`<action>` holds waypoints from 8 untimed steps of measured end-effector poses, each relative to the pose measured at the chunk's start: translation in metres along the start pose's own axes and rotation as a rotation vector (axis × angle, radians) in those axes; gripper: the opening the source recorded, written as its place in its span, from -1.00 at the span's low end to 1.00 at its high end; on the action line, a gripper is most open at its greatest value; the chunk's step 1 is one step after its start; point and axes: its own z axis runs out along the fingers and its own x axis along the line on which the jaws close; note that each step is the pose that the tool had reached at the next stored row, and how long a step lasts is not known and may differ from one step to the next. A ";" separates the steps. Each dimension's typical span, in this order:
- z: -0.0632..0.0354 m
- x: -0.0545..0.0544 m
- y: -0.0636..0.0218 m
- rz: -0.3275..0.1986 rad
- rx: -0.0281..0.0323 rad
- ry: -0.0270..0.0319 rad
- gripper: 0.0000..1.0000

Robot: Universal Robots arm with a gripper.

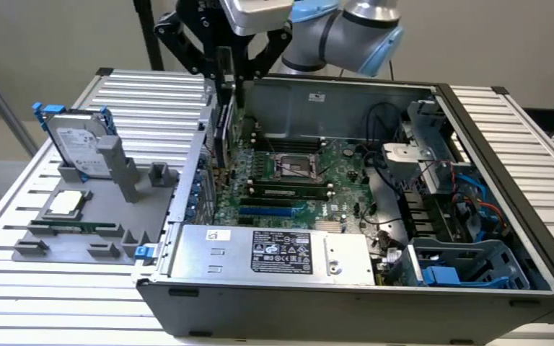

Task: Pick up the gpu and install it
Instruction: 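Pick up the gpu and move the gpu toward the slot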

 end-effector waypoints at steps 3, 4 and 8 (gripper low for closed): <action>0.0060 -0.013 0.0010 0.000 0.0009 -0.0001 -1.00; 0.0078 -0.018 0.0014 0.000 0.0015 0.0000 -1.00; 0.0158 -0.036 0.0028 0.000 0.0036 -0.0001 -1.00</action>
